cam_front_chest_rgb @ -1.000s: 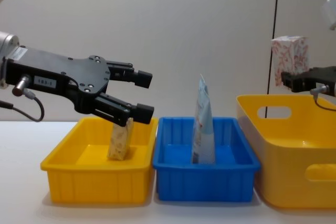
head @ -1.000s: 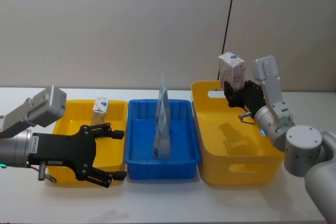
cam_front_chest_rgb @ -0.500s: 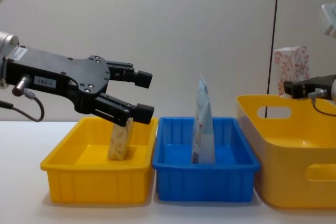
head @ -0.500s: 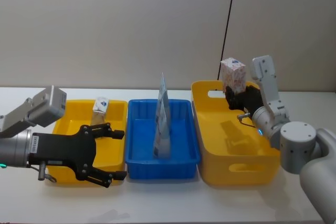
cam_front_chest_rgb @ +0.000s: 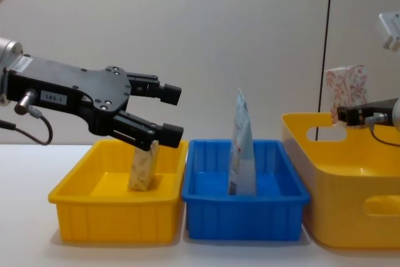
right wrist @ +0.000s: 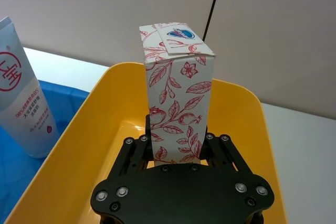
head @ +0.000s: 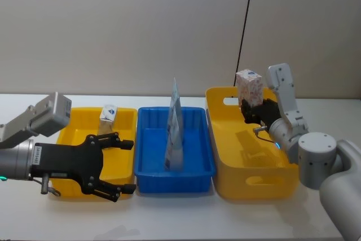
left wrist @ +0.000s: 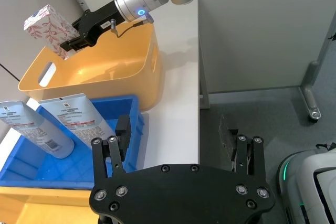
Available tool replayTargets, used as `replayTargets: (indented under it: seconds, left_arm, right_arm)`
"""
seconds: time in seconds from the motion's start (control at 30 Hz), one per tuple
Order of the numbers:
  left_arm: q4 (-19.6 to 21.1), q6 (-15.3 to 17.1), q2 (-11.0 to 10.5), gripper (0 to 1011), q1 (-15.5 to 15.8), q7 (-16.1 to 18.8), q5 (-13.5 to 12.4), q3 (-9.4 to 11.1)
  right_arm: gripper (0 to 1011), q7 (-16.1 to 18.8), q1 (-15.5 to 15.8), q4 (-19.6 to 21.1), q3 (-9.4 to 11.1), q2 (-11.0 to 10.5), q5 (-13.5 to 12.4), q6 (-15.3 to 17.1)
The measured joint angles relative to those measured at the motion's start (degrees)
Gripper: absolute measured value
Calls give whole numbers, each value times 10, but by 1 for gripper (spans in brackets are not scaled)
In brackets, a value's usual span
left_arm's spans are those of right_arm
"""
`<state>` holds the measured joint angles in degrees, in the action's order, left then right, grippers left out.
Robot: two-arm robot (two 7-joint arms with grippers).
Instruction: Bimanual collaborative sorting of washing and personal care products
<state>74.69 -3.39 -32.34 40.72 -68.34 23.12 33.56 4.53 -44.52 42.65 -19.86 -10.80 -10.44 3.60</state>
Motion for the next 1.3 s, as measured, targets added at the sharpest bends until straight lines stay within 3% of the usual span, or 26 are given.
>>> replayTargets:
  seconds: [0.2,0.57,0.83,1.1,1.3]
  left_arm:
    - [0,0,0,1001,0,0,0,0]
    - [0,0,0,1001,0,0,0,0]
    - [0,0,0,1001,0,0,0,0]
    - [0,0,0,1001,0,0,0,0]
    - [0,0,0,1001,0,0,0,0]
  right_arm:
    - [396,-7,2,3,7,4,-1,4]
    - [795,-27,7,10,20,10,0,7]
    - [993,-36,12,21,28,12,1,6]
    - [1004,-34,28,63,38,11,-4,13]
    - [1004,-24,55,123,46,6,-15,24]
